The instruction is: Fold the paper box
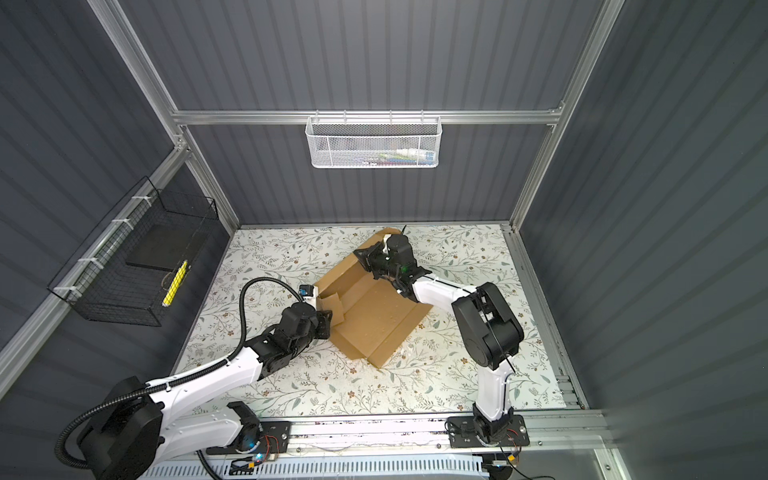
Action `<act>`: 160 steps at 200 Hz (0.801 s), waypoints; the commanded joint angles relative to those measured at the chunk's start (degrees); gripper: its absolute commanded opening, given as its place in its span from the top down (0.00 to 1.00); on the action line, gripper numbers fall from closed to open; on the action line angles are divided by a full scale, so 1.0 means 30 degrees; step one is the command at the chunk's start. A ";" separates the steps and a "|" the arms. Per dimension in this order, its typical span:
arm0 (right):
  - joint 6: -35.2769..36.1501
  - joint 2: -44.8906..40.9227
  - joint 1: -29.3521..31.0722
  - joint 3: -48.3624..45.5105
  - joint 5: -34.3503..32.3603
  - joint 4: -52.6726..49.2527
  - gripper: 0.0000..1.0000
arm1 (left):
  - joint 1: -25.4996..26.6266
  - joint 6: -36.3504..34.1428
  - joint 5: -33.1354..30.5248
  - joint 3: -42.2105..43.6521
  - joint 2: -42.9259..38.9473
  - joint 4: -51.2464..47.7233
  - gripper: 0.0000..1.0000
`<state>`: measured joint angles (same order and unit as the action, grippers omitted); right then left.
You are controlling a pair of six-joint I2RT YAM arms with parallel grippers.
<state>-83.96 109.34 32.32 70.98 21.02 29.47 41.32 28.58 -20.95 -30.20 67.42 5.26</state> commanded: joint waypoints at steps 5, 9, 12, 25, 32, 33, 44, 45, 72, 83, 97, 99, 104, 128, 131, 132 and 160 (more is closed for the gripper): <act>0.0064 -0.0107 0.0057 -0.0680 0.0346 0.0685 0.93 | 0.0225 0.1067 -0.2015 -0.0467 0.0203 0.0036 0.63; 0.0137 -0.0145 0.0049 -0.0766 0.0374 0.0714 0.93 | 0.0256 0.1146 -0.2061 -0.0439 0.0203 0.0035 0.63; 0.0142 -0.0191 0.0051 -0.0822 0.0403 0.0721 0.93 | 0.0245 0.1183 -0.2109 -0.0410 0.0229 0.0035 0.63; 0.0300 -0.0313 0.0031 -0.1111 0.0518 0.0875 0.93 | 0.0307 0.1383 -0.2337 -0.0213 0.0331 0.0107 0.63; 0.0331 -0.0286 0.0028 -0.1253 0.0692 0.1017 0.93 | 0.0296 0.1534 -0.2538 -0.0038 0.0349 0.0172 0.63; 0.0331 -0.0275 0.0034 -0.1265 0.0696 0.1031 0.93 | 0.0307 0.1556 -0.2553 -0.0011 0.0349 0.0191 0.63; 0.0260 -0.0181 0.0025 -0.1541 0.0889 0.1406 0.93 | 0.0295 0.1714 -0.2832 0.0288 0.0379 0.0369 0.63; 0.0252 -0.0179 0.0017 -0.1571 0.0897 0.1445 0.93 | 0.0292 0.1734 -0.2861 0.0313 0.0379 0.0378 0.63; 0.0052 -0.0111 0.0025 -0.2321 0.0931 0.2089 0.93 | 0.0304 0.1921 -0.3413 0.0598 0.0600 0.0488 0.63; 0.0015 -0.0100 0.0040 -0.2496 0.0924 0.2199 0.93 | 0.0289 0.2037 -0.3476 0.0701 0.0707 0.0609 0.62; -0.0005 -0.0101 0.0037 -0.2623 0.0907 0.2275 0.93 | 0.0292 0.2232 -0.3520 0.0833 0.0840 0.0792 0.63; 0.0022 -0.0123 0.0020 -0.2647 0.0905 0.2290 0.93 | 0.0290 0.2261 -0.3531 0.0858 0.0860 0.0832 0.63; 0.0032 -0.0144 0.0014 -0.2654 0.0914 0.2287 0.93 | 0.0331 0.2323 -0.3549 0.0915 0.0900 0.0904 0.63; 0.0068 -0.0167 0.0041 -0.2713 0.0915 0.2245 0.93 | 0.0340 0.2535 -0.3807 0.1085 0.1074 0.1168 0.62; 0.0075 -0.0172 0.0028 -0.2731 0.0928 0.2220 0.93 | 0.0325 0.2565 -0.3854 0.1113 0.1096 0.1213 0.62; 0.0086 -0.0189 0.0033 -0.2737 0.0917 0.2218 0.93 | 0.0336 0.2584 -0.3870 0.1121 0.1104 0.1225 0.62; 0.0017 -0.0203 0.0084 -0.2771 0.0876 0.2216 0.92 | 0.0339 0.2987 -0.4494 0.1363 0.1278 0.1681 0.61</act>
<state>-83.74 109.34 32.29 64.01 21.43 37.36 42.48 35.29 -29.65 -27.46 70.15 8.75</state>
